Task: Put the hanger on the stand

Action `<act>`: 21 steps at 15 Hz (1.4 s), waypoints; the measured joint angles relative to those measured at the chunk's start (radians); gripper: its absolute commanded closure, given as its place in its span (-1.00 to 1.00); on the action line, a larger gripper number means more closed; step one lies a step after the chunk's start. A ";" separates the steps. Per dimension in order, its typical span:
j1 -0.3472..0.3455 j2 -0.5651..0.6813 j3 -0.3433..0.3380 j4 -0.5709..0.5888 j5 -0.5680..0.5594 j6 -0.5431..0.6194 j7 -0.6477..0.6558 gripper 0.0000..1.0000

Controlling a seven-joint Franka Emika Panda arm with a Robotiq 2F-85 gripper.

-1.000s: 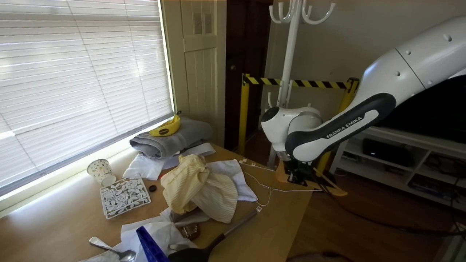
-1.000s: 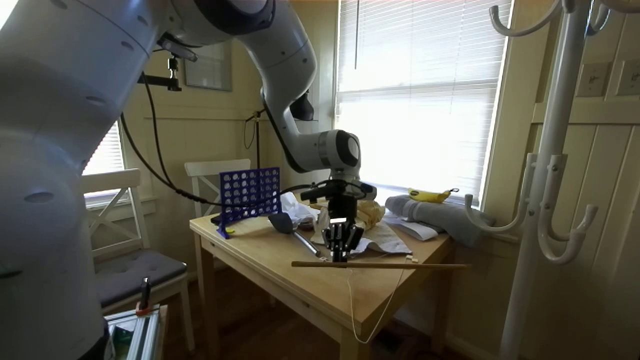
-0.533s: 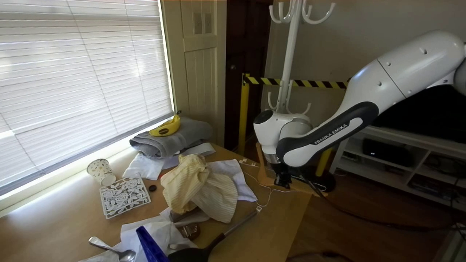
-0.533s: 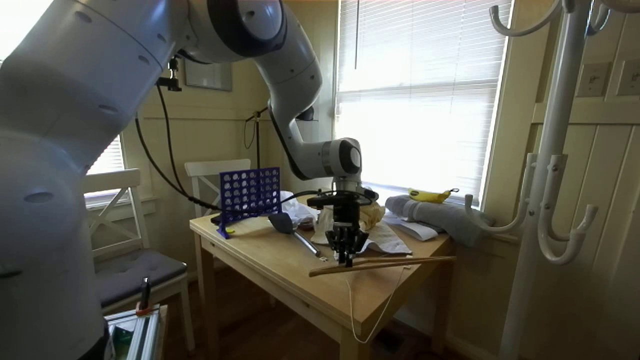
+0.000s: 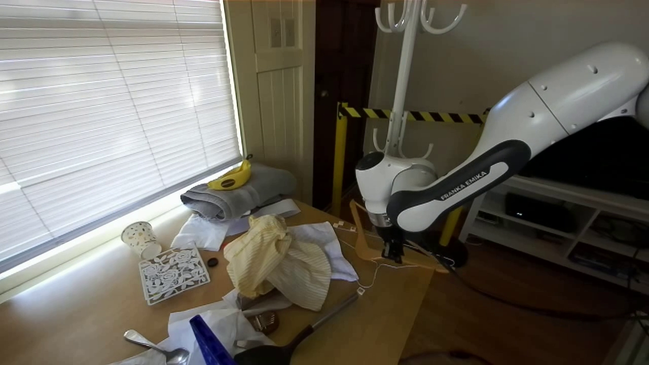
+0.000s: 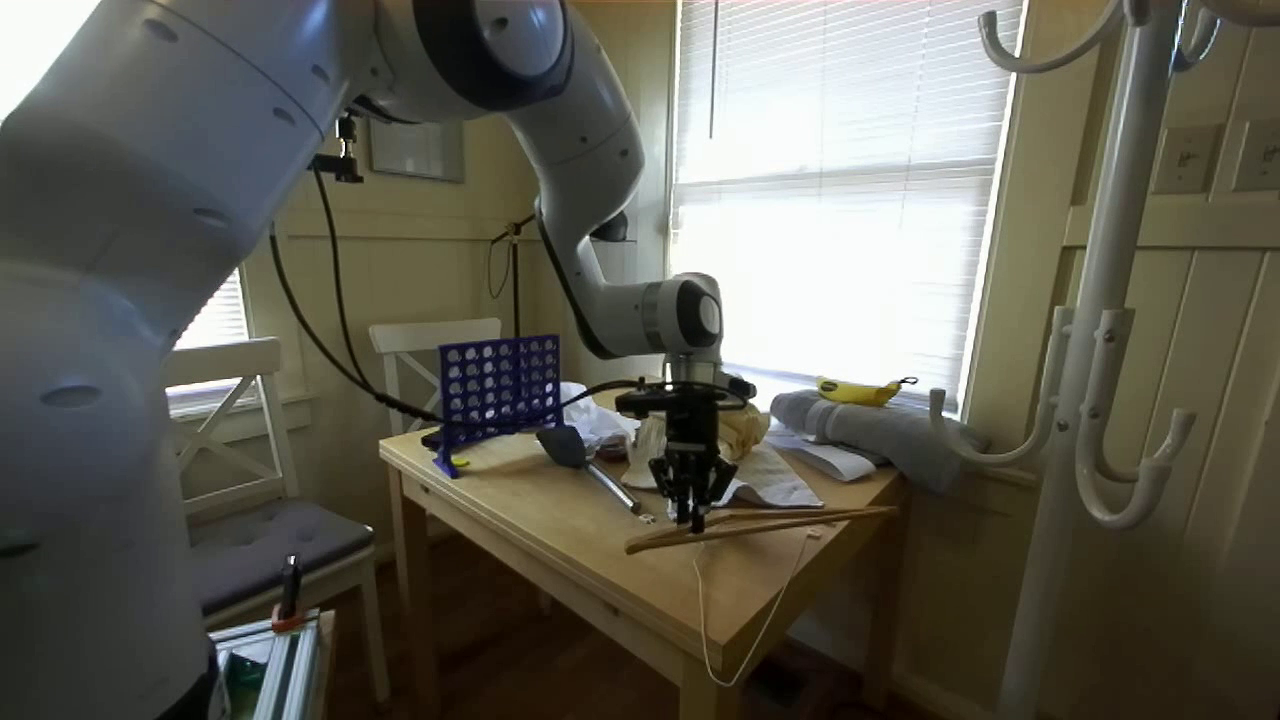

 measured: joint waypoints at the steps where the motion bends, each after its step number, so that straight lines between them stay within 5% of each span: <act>1: 0.003 -0.026 -0.005 -0.026 0.000 -0.015 0.039 0.90; 11: 0.024 -0.289 -0.021 -0.282 -0.020 -0.105 0.553 0.90; 16: -0.003 -0.402 -0.020 -0.459 -0.042 0.120 0.750 0.90; 21: -0.041 -0.508 -0.022 -0.635 -0.216 0.377 0.977 0.90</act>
